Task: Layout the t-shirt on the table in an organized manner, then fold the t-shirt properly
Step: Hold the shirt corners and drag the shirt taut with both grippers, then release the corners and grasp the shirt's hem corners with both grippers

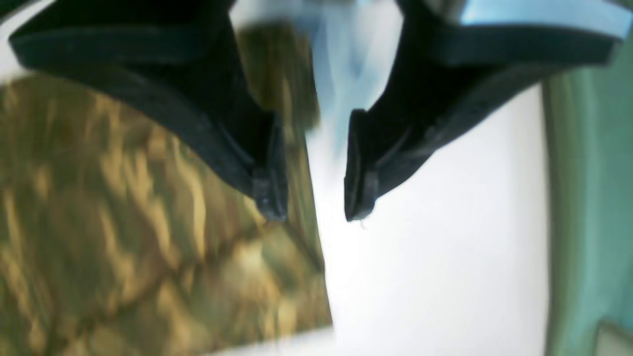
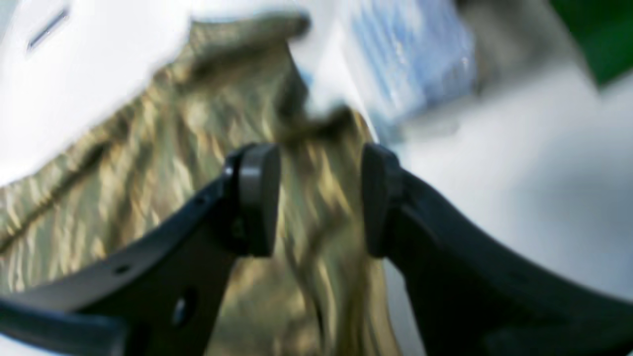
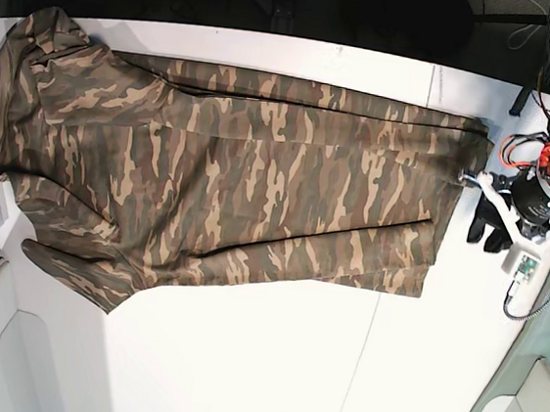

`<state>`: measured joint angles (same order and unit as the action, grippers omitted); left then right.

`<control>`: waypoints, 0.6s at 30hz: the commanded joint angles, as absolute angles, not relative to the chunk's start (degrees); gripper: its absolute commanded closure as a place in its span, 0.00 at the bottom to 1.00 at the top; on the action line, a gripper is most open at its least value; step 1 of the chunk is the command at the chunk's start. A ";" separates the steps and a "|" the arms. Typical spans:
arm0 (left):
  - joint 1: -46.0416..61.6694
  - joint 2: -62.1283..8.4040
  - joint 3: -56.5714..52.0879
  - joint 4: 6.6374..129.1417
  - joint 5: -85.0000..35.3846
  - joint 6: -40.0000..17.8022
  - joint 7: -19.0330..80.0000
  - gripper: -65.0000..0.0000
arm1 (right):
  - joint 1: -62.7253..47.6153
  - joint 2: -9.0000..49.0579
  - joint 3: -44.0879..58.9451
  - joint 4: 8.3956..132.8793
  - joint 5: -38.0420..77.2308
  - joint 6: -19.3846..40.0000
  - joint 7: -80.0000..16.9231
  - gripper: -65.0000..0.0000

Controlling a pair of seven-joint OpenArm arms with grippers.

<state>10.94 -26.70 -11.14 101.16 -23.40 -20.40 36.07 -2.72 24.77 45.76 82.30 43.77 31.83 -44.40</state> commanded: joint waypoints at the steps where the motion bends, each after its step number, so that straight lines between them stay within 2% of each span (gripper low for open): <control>1: 9.76 -27.66 -11.11 100.47 -23.55 -20.12 35.11 0.65 | -0.86 26.20 45.52 83.05 42.89 30.98 -42.15 0.59; 3: 7.57 -27.66 -10.37 97.45 -23.64 -20.14 34.30 0.64 | 1.96 26.17 44.16 82.02 39.75 28.45 -40.51 0.59; 6: 2.70 -27.66 -7.66 91.98 -23.55 -20.45 33.61 0.56 | 7.29 26.20 41.30 77.76 34.11 24.71 -38.63 0.59; 11: -7.09 -27.64 -1.76 79.81 -21.65 -20.53 30.79 0.54 | 16.99 26.70 35.27 63.70 29.41 24.23 -32.84 0.59; 15: -13.78 -27.64 0.54 68.55 -20.71 -20.58 28.80 0.54 | 24.01 26.70 29.67 50.43 26.33 24.23 -27.46 0.48; 18: -18.17 -27.64 0.71 61.36 -20.71 -20.62 28.03 0.54 | 28.23 26.46 25.34 40.42 26.39 24.18 -23.44 0.47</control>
<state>-16.62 -26.63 1.06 60.31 -20.23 -20.71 29.52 26.81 25.52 25.10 39.42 25.91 23.99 -24.38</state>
